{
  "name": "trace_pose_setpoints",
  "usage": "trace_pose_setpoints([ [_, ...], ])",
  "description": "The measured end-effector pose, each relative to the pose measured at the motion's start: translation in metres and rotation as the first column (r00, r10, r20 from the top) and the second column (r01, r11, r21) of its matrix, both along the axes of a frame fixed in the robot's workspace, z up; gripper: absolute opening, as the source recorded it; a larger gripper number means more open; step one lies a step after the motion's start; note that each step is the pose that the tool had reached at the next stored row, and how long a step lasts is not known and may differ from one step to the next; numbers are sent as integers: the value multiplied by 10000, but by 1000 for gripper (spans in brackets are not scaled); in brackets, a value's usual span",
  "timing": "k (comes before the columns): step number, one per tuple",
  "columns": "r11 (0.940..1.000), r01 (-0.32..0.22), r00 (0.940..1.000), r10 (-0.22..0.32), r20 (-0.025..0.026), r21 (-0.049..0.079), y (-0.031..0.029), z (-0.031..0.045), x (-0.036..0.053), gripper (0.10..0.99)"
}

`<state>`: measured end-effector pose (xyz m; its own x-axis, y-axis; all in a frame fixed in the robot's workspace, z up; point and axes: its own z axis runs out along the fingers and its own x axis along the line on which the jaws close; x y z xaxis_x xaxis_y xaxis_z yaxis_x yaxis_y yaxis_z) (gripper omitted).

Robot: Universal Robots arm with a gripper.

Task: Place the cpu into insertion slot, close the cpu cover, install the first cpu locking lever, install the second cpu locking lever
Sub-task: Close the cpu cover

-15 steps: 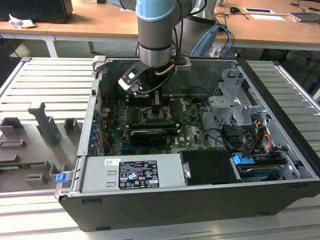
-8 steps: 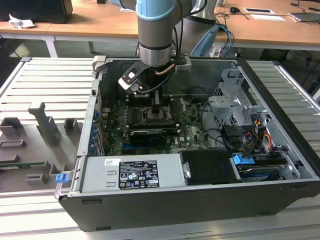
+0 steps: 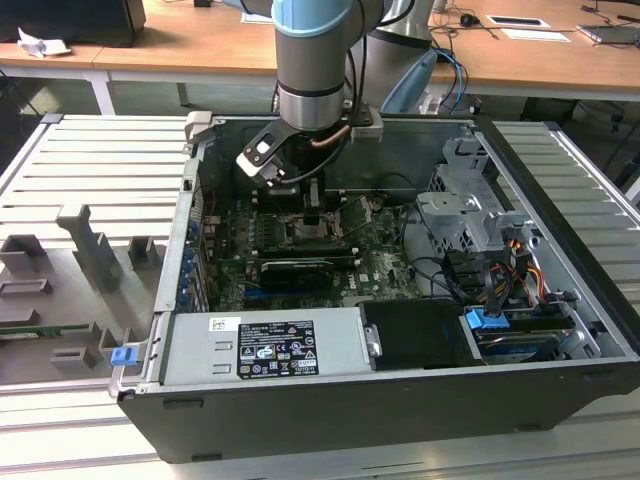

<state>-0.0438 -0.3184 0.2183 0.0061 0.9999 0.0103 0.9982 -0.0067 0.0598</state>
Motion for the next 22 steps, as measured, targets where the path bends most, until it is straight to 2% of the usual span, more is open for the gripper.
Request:
trace_pose_setpoints([
  [7,10000,0,10000,0,-41,-9,0,9,88,106],
  [8,10000,-1,10000,1,-42,-26,-1,65,89,106],
  [9,10000,0,10000,0,-41,-33,0,177,89,106],
  [10,10000,0,10000,0,-41,-41,-1,256,89,106],
  [14,10000,0,10000,-1,-41,-55,0,380,94,106],
  [22,10000,-1,10000,1,-44,-58,-1,381,219,106],
])
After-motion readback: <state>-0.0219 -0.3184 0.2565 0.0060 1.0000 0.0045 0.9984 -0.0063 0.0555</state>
